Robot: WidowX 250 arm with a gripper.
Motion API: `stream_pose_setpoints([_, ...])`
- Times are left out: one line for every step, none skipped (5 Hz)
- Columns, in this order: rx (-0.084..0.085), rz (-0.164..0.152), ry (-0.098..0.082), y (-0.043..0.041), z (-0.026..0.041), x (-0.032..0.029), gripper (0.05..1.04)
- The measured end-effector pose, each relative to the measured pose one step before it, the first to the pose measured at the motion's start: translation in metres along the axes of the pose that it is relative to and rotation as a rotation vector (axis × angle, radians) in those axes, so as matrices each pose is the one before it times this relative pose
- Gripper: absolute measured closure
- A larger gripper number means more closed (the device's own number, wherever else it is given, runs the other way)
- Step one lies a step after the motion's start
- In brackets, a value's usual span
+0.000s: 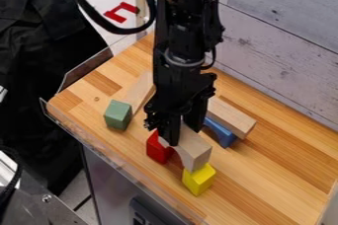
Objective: Put the arch on top of the red and yellow blocks
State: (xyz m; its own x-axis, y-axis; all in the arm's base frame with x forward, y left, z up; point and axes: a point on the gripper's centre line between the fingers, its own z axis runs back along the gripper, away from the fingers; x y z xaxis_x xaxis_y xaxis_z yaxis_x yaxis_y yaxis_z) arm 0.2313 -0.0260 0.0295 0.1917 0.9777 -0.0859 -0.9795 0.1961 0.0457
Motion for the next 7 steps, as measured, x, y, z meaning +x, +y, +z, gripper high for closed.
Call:
stream_pose_setpoints([0.0070, -0.0049, -0.0038, -0.00068, -0.00202, 0.00103, 0.557])
stream_pose_setpoints([0.0106, -0.0068, 0.0015, -0.00012, -0.00306, 0.00026, 0.557])
stream_pose_setpoints([-0.0040, -0.0053, -0.0031, -0.00113, 0.00059, 0.00052, 0.557])
stream_pose_setpoints([0.0000, -0.0092, 0.0000, 0.00000, 0.00000, 0.00000, 0.500])
stream_pose_setpoints([-0.0057, 0.0067, -0.0031, -0.00206, 0.00150, 0.00097, 0.189])
stream_pose_setpoints([0.0004, 0.0051, -0.0011, -0.00025, 0.00027, -0.00017, 0.077])
stream_pose_setpoints([-0.0042, -0.0051, -0.0102, -0.00021, 0.00114, 0.00184, 0.083])
